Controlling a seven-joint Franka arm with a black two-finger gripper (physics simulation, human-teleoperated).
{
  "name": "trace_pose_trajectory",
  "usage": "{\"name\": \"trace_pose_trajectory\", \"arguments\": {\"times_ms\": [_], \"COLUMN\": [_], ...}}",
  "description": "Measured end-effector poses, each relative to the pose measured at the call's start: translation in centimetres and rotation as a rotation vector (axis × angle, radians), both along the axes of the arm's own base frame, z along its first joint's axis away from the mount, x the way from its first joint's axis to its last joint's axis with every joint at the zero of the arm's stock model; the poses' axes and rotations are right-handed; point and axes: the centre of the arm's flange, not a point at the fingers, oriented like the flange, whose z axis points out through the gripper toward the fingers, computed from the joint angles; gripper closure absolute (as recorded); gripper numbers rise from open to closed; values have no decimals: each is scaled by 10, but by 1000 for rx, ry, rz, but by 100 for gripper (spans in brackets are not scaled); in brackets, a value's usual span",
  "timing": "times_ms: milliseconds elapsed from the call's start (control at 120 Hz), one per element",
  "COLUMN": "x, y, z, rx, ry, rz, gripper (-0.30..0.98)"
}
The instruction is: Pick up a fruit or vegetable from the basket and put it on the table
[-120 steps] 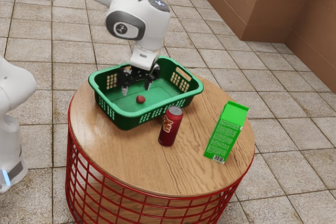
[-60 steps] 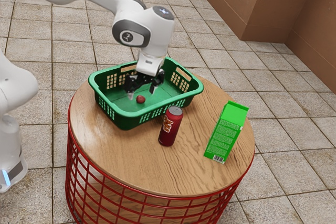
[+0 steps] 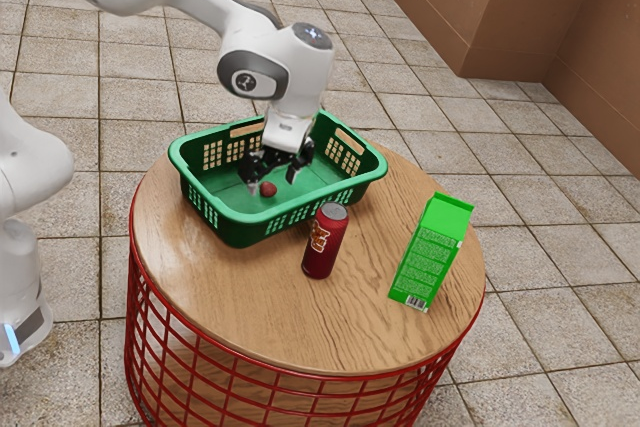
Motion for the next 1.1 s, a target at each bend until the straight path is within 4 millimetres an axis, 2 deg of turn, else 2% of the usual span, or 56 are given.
{"name": "trace_pose_trajectory", "arguments": {"times_ms": [100,450,892,1000,1100], "x": [0,1,1,1,2], "y": [8,9,13,13,14], "z": [-2,-4,-5,-5,-4], "rx": [-5,-10,-22,-27,-34], "ry": [1,4,6,5,2], "rz": [14,11,26,30,39], "gripper": [5,13,45,51,50]}}
